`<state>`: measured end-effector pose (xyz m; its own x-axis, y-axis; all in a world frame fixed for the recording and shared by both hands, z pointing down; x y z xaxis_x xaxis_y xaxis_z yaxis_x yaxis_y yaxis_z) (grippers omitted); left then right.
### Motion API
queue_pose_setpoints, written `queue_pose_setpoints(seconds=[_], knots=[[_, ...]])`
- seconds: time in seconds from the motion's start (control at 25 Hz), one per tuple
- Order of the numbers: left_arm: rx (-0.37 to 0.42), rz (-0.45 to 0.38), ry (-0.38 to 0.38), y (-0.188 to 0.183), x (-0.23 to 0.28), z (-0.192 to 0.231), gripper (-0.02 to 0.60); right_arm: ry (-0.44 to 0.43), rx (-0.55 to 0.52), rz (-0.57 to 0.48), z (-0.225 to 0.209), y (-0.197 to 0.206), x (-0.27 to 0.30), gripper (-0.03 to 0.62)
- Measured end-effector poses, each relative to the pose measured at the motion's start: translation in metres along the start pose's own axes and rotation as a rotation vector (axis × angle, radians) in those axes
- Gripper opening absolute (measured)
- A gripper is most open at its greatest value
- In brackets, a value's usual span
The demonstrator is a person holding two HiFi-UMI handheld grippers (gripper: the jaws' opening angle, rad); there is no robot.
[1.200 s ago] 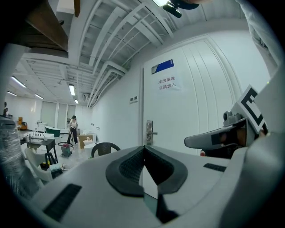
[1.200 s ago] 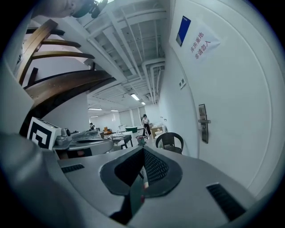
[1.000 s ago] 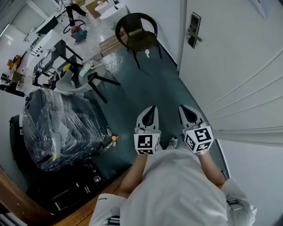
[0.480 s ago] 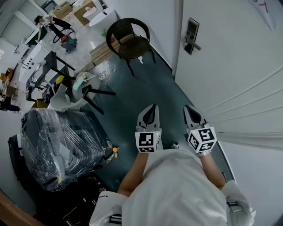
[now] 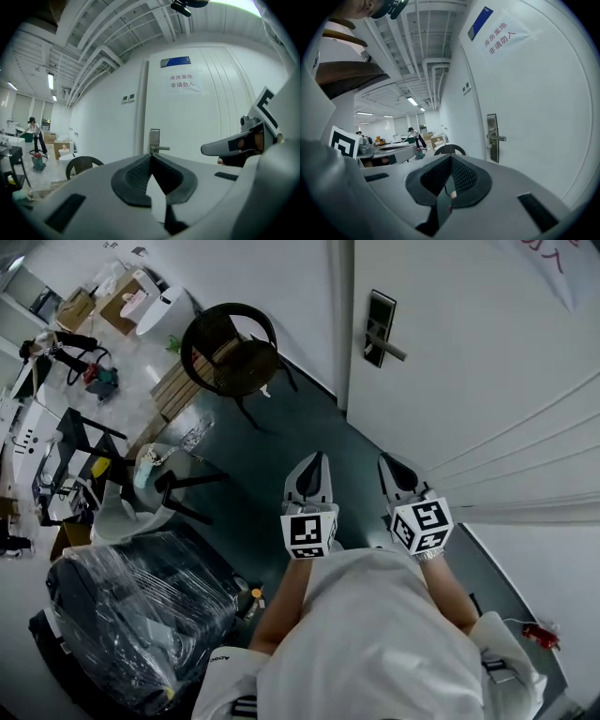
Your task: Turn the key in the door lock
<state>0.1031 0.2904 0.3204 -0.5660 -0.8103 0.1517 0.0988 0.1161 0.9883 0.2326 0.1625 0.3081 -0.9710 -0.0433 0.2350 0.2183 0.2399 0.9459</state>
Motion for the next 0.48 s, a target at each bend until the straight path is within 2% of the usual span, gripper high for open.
queue_pose_setpoints(seconds=[0.2, 0.48], knots=[[0.021, 0.001, 0.080, 0.000, 0.023, 0.026, 0.009, 0.088, 0.045, -0.029, -0.001, -0.002, 0.023, -0.008], [0.007, 0.001, 0.112, -0.002, 0.057, 0.046, 0.009, 0.138, 0.087, -0.008, -0.008, 0.001, 0.047, -0.008]])
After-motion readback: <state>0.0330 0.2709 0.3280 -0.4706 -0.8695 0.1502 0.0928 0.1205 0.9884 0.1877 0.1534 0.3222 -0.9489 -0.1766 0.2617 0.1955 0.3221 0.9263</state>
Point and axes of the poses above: the fingertips, and each gripper's own axes: x forward along the fingers, z to its left, y out of its underside, the point moved 7 cm from there along -x, backward along the fingers, and after that the axes turned 11 degrees about -y, right-handed, at the moved point
